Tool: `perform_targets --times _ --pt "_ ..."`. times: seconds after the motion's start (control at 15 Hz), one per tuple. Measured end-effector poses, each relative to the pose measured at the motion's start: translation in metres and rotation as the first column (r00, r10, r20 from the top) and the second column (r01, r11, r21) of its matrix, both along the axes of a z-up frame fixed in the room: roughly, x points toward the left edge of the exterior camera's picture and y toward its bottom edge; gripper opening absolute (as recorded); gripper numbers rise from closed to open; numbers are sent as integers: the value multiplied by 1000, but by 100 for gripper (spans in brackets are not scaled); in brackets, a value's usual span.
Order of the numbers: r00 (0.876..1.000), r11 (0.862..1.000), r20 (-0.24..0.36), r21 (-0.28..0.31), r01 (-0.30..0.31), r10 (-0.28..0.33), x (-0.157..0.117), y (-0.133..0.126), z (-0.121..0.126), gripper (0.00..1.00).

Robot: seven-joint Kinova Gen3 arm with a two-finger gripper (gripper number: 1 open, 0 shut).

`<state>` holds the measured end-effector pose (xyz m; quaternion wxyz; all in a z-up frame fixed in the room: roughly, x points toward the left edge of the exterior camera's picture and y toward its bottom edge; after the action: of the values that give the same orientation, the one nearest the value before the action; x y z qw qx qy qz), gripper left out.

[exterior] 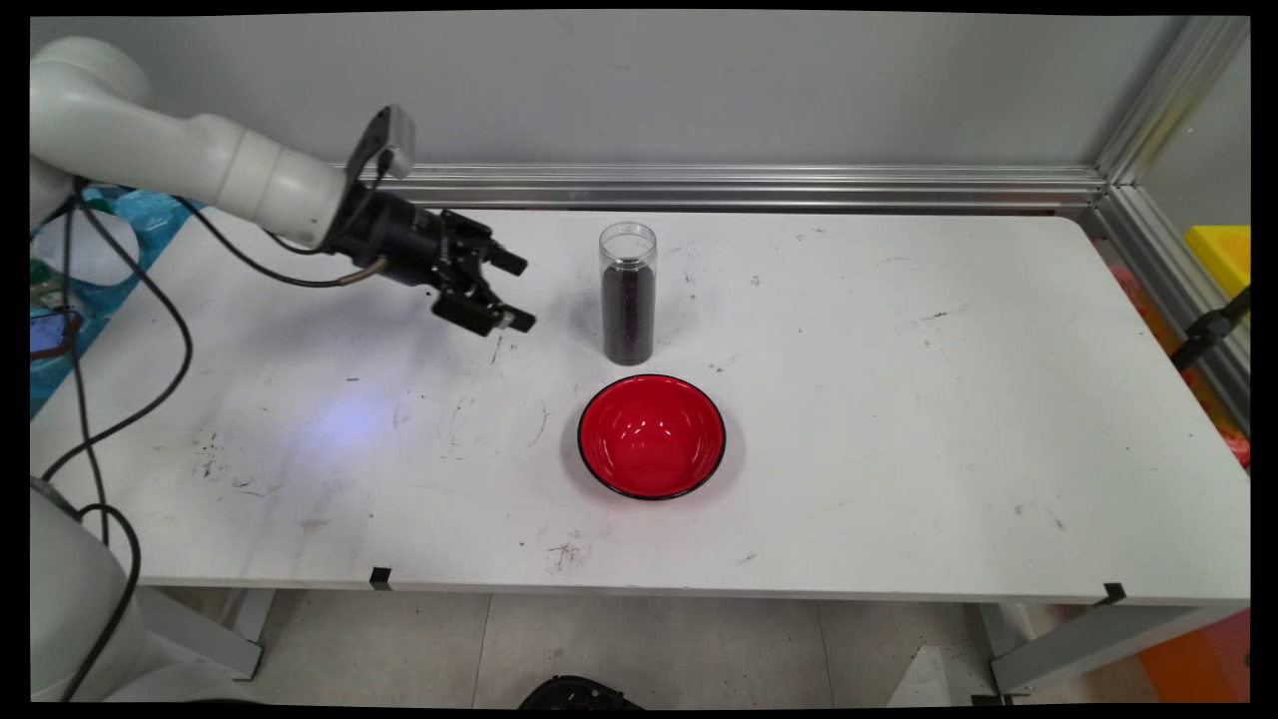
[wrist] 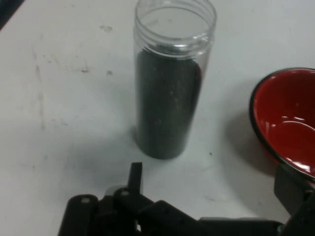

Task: Pick up the black seasoning powder from the table

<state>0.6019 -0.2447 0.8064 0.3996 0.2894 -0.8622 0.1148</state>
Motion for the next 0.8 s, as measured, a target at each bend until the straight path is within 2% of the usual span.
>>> perform_targets --times 0.33,0.8 --pt "1000 999 -11 -39 15 -16 -13 -17 -27 100" --pt "999 997 -35 -64 32 -35 -22 -34 -57 100"
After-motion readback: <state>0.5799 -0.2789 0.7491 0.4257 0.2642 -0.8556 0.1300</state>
